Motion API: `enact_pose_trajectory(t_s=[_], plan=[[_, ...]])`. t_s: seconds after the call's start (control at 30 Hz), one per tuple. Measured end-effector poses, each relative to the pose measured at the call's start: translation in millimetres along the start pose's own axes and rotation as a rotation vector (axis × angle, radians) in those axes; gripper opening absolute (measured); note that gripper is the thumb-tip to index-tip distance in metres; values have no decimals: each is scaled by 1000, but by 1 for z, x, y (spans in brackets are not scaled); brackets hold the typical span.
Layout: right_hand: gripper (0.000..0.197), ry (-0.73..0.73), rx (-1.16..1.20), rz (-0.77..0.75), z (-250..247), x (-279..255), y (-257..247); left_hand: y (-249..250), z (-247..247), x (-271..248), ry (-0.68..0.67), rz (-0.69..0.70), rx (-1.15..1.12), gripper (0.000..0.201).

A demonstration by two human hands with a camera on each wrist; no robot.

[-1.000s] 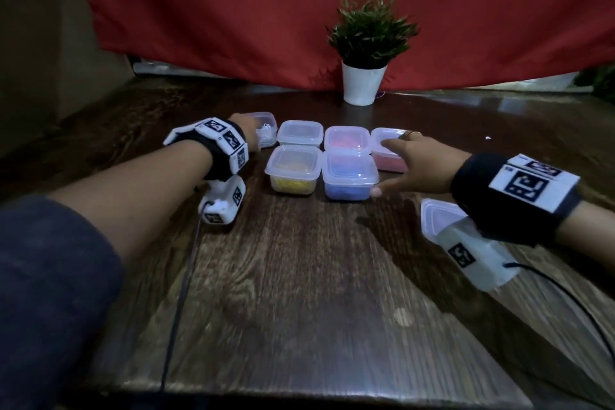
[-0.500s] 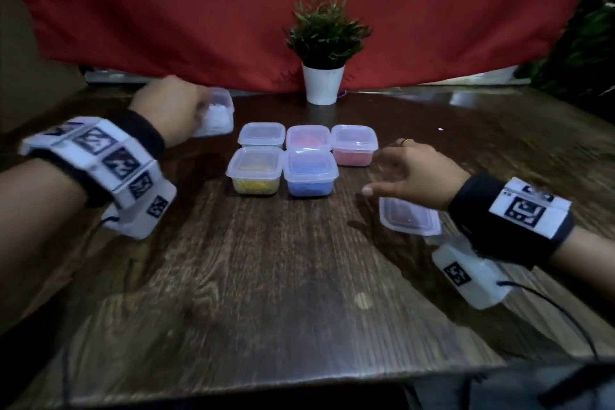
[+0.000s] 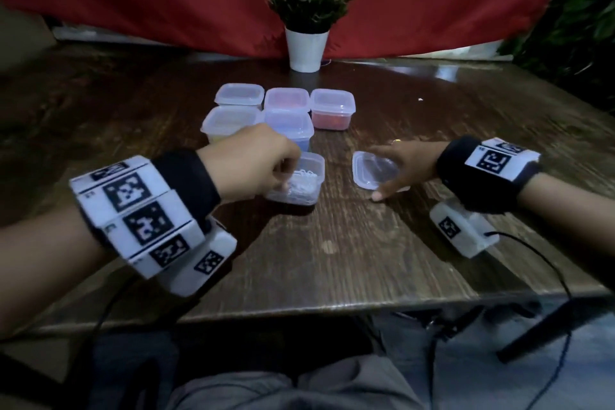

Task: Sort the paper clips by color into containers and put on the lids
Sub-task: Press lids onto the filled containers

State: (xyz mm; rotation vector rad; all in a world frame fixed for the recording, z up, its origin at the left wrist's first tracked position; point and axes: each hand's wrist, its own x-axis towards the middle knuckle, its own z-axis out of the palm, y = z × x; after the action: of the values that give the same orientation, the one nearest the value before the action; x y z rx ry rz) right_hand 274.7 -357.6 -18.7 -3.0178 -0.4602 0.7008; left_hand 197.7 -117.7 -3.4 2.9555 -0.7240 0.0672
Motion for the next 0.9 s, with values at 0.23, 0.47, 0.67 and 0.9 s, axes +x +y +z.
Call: enact_pose_trajectory(t_s=[0.23,0.47,0.67,0.9], plan=[[67,77,159,-35,-12,4,4,8,10,3,-101,-11,-113,16],[20,302,1159,-232,-34,-14,3,-9,4,4,84,-115,-352,53],[25,156,990,-401,-28,-6,-52,-21,7,11,-126,-95,-390,122],[69,36,508,-327,-21,3,-78,-26,2,14,77,-101,-249,50]])
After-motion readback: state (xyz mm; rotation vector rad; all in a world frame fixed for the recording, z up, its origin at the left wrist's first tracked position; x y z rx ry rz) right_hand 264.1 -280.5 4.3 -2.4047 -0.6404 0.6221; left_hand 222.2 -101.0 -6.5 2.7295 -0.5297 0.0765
